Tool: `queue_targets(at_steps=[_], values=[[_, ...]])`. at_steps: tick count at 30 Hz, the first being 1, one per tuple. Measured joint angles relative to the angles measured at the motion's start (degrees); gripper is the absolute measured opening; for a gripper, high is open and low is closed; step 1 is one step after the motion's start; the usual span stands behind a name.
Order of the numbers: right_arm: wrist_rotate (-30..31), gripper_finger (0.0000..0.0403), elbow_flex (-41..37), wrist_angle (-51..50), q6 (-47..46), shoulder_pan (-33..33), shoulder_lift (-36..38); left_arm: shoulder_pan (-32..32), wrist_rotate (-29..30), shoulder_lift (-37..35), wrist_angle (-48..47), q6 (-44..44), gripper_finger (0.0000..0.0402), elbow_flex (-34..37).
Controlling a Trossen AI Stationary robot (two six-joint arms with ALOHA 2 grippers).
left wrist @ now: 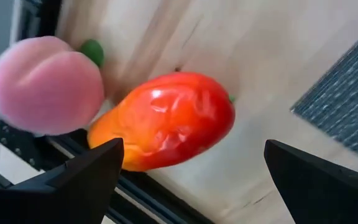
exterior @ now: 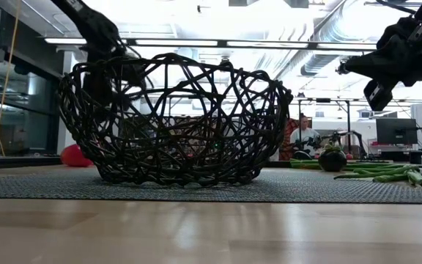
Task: Build produce basket
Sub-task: Put the orange mango into the black mesh basket
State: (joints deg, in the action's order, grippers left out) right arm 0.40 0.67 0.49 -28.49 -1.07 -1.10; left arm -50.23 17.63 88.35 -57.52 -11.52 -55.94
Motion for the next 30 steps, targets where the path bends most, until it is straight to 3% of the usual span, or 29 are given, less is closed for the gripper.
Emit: queue_targets(at_steps=[4,11,21,30], values=[[0.0,0.0000,0.0,0.0,0.0,0.0,0.0,0.5,3.6,3.0,0.8,-0.7,0.0376,0.0],[0.0,0.0000,0.0,0.0,0.0,0.0,0.0,0.5,4.3,5.7,0.7,-4.5,0.0376,0.0],[0.0,0.0000,0.0,0.0,0.0,0.0,0.0,0.4,9.7,11.8,1.2,-11.8,0.0376,0.0],[0.0,0.0000,0.0,0.0,0.0,0.0,0.0,0.4,11.6,14.5,1.4,-12.7,0.0376,0.0]])
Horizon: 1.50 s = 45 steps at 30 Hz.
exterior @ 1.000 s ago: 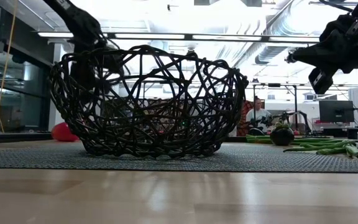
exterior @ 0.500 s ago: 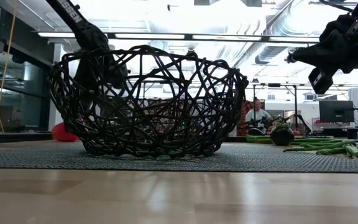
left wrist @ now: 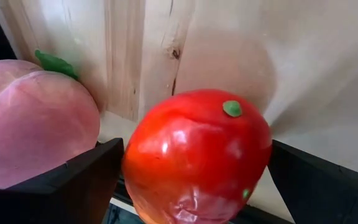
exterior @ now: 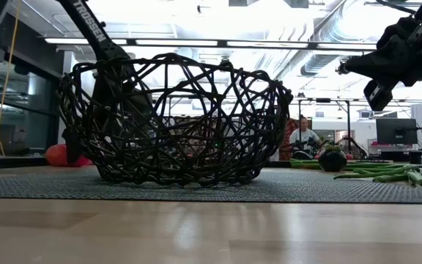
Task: Build produce basket
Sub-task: Put the orange mango into the black mesh basket
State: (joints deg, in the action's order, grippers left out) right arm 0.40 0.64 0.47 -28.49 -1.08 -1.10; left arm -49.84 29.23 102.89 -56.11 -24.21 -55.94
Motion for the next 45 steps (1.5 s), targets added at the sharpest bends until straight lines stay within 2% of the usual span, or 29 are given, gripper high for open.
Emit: queue_targets(at_steps=[6,15,19,24,27,29,34,36,39,45], values=[[0.0,0.0000,0.0,0.0,0.0,0.0,0.0,0.0,0.2,0.0,-0.4,0.2,0.0352,0.0],[0.0,0.0000,0.0,0.0,0.0,0.0,0.0,0.0,3.1,-0.8,-1.1,1.1,0.0250,-0.1],[0.0,0.0000,0.0,0.0,0.0,0.0,0.0,0.1,3.2,-2.2,-3.2,3.3,0.0249,-2.6],[0.0,0.0000,0.0,0.0,0.0,0.0,0.0,0.8,2.3,-5.5,-6.4,7.2,0.0265,-10.3],[0.0,0.0000,0.0,0.0,0.0,0.0,0.0,1.3,-1.8,-9.4,-6.2,10.5,0.0266,-15.8],[0.0,0.0000,0.0,0.0,0.0,0.0,0.0,1.5,-7.7,-13.0,-4.6,14.8,0.0265,-18.6],[0.0,0.0000,0.0,0.0,0.0,0.0,0.0,1.7,-26.6,-26.1,10.3,28.4,0.0265,-18.8],[0.0,0.0000,0.0,0.0,0.0,0.0,0.0,2.7,-31.3,-31.9,18.0,33.1,0.0265,-16.5],[0.0,0.0000,0.0,0.0,0.0,0.0,0.0,5.6,-34.3,-40.1,30.4,39.1,0.0265,-11.2],[0.0,0.0000,0.0,0.0,0.0,0.0,0.0,15.9,-33.1,-52.9,52.4,49.6,0.0265,4.1]])
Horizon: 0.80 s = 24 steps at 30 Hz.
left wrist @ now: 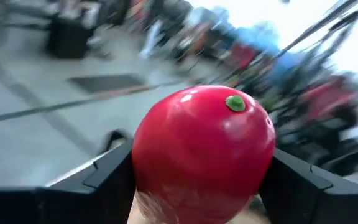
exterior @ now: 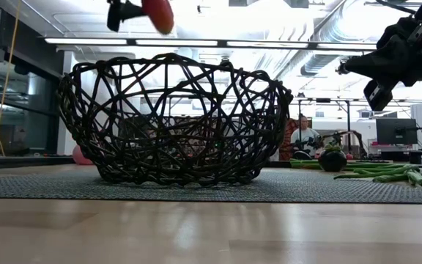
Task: Build produce basket
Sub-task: Put the orange mango into the black mesh basket
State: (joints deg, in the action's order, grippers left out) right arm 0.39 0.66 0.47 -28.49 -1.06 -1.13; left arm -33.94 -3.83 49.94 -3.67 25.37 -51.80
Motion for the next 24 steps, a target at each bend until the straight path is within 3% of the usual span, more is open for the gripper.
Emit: queue_targets(at_steps=[4,7,13,24], values=[[0.0,0.0000,0.0,0.0,0.0,0.0,0.0,7.6,4.1,-4.4,10.7,2.8,0.0265,9.3],[0.0,0.0000,0.0,0.0,0.0,0.0,0.0,11.9,8.0,-5.4,12.1,3.0,0.0265,12.8],[0.0,0.0000,0.0,0.0,0.0,0.0,0.0,16.4,9.4,-4.2,12.7,2.5,0.0265,13.5],[0.0,0.0000,0.0,0.0,0.0,0.0,0.0,19.3,7.5,-3.8,12.6,2.5,0.0265,13.5]])
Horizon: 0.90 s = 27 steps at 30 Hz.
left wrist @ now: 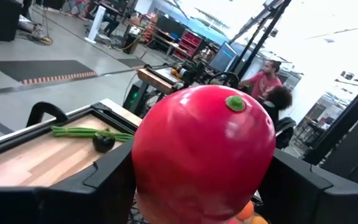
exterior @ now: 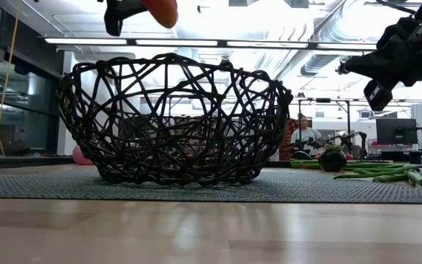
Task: Build produce basket
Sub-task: Put the orange mango into the black mesh basket
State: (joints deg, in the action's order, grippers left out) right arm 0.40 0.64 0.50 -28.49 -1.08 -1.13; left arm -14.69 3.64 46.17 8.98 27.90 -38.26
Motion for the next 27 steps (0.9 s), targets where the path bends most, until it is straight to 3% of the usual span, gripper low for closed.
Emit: queue_targets(at_steps=[14,22,24,27], values=[[1.5,0.0000,0.0,1.1,-2.0,0.0,0.0,0.2,-1.5,0.0,0.1,0.3,0.0267,0.0],[20.0,0.0000,0.0,23.3,-18.4,0.0,-0.1,0.2,-1.5,0.0,0.5,1.5,0.0275,0.0],[19.1,0.0000,0.2,30.6,-15.8,0.0,-0.9,0.2,-1.5,0.0,1.1,1.6,0.0275,0.0],[11.6,0.0000,4.1,35.7,-8.3,0.0,-3.6,0.2,-1.8,0.0,2.0,1.9,0.0275,0.0]])
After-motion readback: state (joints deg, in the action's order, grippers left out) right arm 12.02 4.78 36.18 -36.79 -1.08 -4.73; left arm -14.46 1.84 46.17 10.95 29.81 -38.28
